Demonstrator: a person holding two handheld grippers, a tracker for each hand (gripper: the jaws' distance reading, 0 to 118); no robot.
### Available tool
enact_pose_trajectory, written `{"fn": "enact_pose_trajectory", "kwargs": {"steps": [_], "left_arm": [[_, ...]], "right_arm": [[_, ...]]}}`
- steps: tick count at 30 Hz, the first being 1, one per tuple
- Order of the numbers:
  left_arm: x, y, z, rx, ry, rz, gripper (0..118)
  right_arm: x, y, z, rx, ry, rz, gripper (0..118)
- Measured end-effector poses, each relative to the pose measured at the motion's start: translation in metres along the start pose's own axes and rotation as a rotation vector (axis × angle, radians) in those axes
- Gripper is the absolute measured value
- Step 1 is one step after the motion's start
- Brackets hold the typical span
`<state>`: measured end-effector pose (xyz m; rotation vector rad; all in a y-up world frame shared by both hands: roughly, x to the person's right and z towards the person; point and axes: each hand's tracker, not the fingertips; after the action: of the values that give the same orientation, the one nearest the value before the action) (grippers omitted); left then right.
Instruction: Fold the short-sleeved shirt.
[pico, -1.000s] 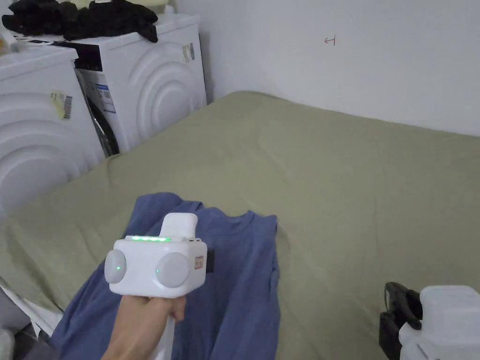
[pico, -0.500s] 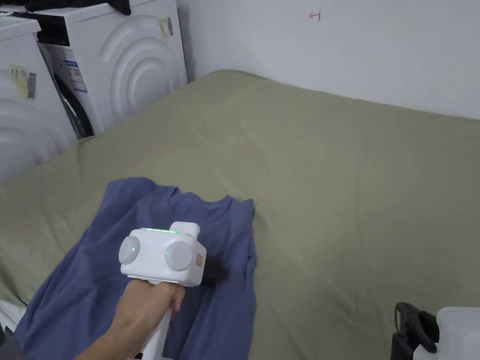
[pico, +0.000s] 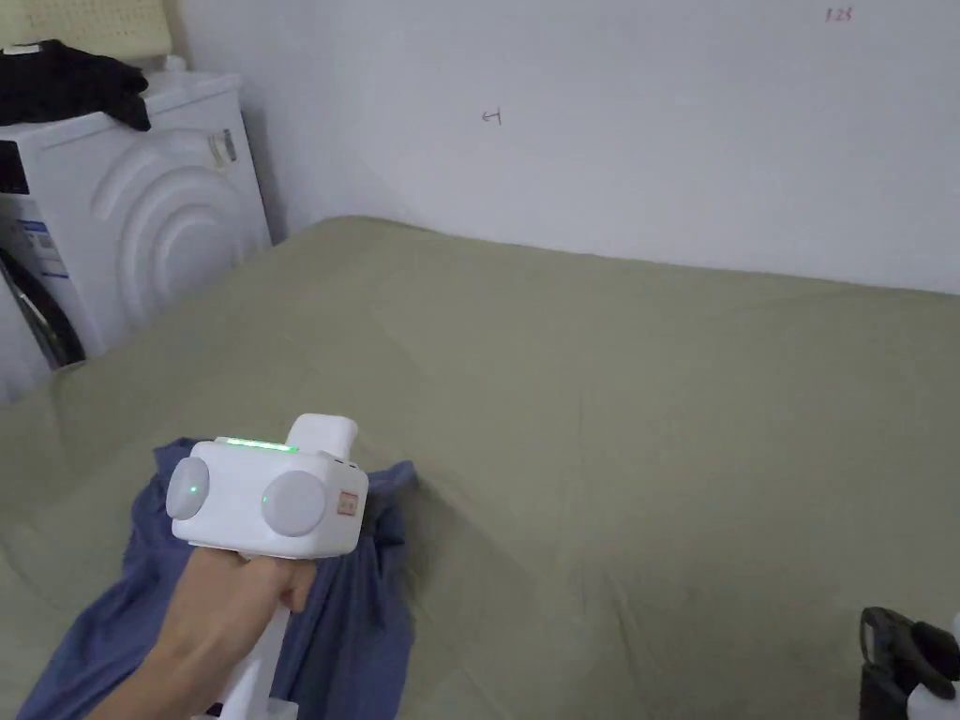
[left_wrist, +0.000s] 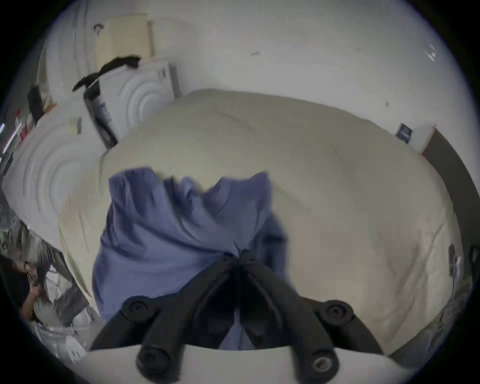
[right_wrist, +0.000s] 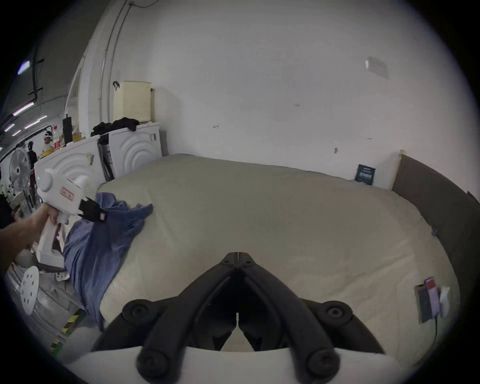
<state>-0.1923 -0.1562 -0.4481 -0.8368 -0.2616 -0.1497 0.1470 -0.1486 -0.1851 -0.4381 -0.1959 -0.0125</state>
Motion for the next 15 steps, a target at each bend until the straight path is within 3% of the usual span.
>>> {"fn": "enact_pose_trajectory", "kwargs": {"steps": [8,15], "left_arm": [[0.178,0.050,-0.001,0.082,-0.282,-0.230,0],[0.366,0.040,0.019,0.096,-0.565,-0.395,0]], "right_arm": [[0.068,-0.009,0.059,0.024,-0.170,-0.038,1],[0.120,-0.020,0.085,0.012,-0.306,-0.109,1]]}}
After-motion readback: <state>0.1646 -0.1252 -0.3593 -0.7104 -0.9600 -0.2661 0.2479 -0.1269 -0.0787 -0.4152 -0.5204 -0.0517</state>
